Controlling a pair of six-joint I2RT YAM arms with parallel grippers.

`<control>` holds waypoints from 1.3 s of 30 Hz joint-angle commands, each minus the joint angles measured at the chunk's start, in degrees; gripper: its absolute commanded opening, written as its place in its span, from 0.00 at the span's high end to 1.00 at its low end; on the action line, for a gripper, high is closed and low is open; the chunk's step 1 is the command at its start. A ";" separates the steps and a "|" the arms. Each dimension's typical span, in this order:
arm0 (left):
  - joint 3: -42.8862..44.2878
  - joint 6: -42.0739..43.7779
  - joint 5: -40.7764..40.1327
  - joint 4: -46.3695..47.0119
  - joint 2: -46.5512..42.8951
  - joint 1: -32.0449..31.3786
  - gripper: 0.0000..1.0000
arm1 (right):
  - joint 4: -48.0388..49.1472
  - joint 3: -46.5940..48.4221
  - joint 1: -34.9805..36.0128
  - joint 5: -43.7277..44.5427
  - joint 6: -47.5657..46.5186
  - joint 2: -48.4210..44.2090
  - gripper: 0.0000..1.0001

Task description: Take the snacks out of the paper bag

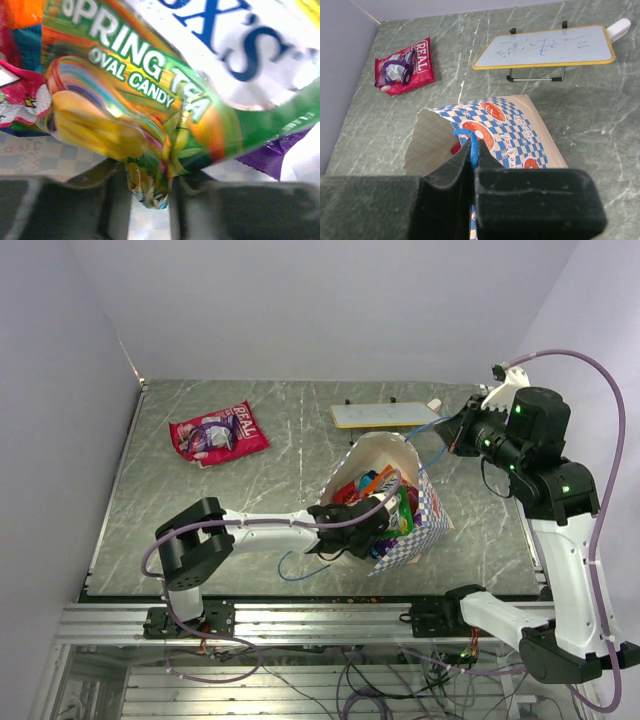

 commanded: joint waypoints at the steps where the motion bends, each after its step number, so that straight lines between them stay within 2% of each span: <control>1: 3.37 1.99 -0.05 -2.66 -3.09 0.30 0.70 | 2.19 -1.97 0.12 1.48 1.45 -2.75 1.00; 4: 4.76 2.82 -2.15 -4.96 -5.57 0.39 0.85 | 2.45 -1.86 0.12 1.14 1.63 -2.70 1.00; 7: 6.65 3.59 -1.61 -7.49 -7.43 0.47 0.91 | 2.44 -1.71 0.15 1.07 0.89 -2.56 1.00; 19: 12.49 3.52 1.75 -16.89 -15.90 0.96 0.93 | 4.84 -2.06 0.11 1.88 -1.29 -1.83 1.00; 30: 17.62 3.02 -3.52 -26.54 -30.27 2.06 0.93 | 7.48 -3.23 0.12 1.00 -2.30 -0.86 1.00; 34: 19.80 4.77 -12.79 -27.56 -36.73 2.06 0.93 | 8.46 -4.30 0.17 0.82 -3.16 -0.83 1.00; 36: 20.93 5.58 -21.92 -28.69 -37.96 2.14 0.93 | 8.98 -4.87 0.17 0.40 -3.49 -0.59 1.00; 39: 20.77 5.86 -40.90 -30.36 -38.30 2.90 0.93 | 10.07 -5.57 0.12 -0.77 -3.72 -0.10 1.00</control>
